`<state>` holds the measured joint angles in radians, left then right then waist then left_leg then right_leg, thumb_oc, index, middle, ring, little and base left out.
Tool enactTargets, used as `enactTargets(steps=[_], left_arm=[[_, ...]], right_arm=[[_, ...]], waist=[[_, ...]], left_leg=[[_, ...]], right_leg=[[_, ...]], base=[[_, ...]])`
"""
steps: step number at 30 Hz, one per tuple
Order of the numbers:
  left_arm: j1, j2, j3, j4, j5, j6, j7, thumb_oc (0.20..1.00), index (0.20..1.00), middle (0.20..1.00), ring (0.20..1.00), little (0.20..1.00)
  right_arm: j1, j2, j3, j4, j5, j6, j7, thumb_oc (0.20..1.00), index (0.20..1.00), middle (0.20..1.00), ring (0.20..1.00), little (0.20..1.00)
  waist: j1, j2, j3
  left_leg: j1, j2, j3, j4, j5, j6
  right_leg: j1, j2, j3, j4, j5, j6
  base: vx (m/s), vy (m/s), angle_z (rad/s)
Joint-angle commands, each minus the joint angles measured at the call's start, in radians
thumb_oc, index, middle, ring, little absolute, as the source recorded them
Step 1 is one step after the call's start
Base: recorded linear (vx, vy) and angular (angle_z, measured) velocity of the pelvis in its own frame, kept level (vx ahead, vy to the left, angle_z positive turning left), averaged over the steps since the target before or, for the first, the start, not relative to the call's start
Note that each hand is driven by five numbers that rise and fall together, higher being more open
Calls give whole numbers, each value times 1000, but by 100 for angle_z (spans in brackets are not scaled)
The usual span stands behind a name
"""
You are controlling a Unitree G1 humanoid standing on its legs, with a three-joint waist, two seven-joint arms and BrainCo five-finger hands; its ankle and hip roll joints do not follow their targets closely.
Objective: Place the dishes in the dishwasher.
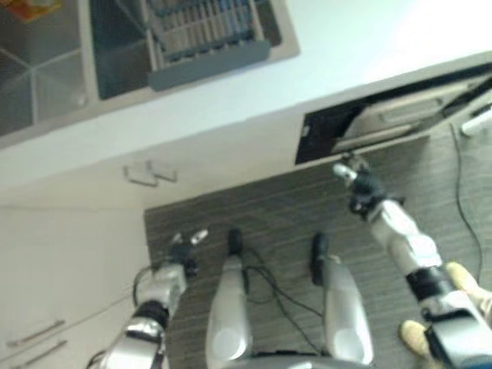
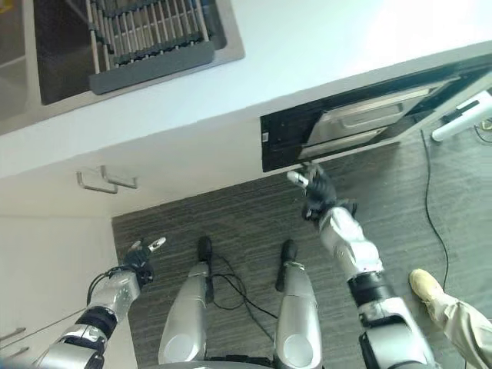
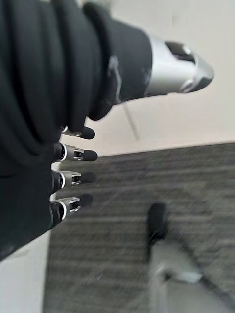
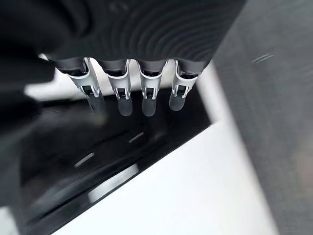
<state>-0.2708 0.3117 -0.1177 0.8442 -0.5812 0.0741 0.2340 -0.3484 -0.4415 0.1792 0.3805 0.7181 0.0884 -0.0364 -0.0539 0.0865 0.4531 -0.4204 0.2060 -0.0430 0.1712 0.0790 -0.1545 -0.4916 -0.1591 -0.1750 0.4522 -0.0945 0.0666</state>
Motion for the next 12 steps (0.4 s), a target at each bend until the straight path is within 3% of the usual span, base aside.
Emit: enactTargets(steps=[1,2,4,6,9,12], left_arm=[[119,25,-18,42,-56,-39,16,1000,1000,1000,1000,1000],[122,21,-21,29,-51,-53,3,1000,1000,1000,1000,1000],[133,17,-31,-9,-16,-59,-35,1000,1000,1000,1000,1000],[141,20,-35,-34,33,-50,-85,1000,1000,1000,1000,1000],[148,20,-61,-63,73,-26,-158,1000,1000,1000,1000,1000],[167,5,-69,-8,91,-27,-199,1000,1000,1000,1000,1000]], right_arm=[[-60,-30,-46,59,-44,-136,55,1000,1000,1000,1000,1000],[-22,-27,-40,66,-73,-152,57,1000,1000,1000,1000,1000],[72,-15,-59,96,-7,-165,89,1000,1000,1000,1000,1000],[151,8,-75,131,-43,-189,100,1000,1000,1000,1000,1000],[214,30,-68,233,-27,-165,162,1000,1000,1000,1000,1000],[251,66,-64,414,-92,-192,222,1000,1000,1000,1000,1000]], waist=[[14,-20,-54],[10,-23,-61],[-9,-29,-73],[-30,-41,-101],[-36,-49,-150],[-25,-55,-209]], left_leg=[[84,83,41,129,-211,-25],[82,87,55,129,-203,-27],[110,116,157,129,-189,-33],[155,119,240,129,-190,-29],[183,106,255,129,-194,-18],[230,91,268,129,-205,-2]], right_leg=[[92,-33,96,-152,0,84],[98,-33,84,-152,0,81],[139,-55,22,-152,-9,81],[168,-85,-34,-152,0,84],[220,-96,-51,-152,-8,89],[287,-96,-52,-152,-22,91]], base=[[-175,-19,-6],[-220,-55,-7],[-186,-54,0],[-125,67,73],[-25,259,106],[111,269,46]])
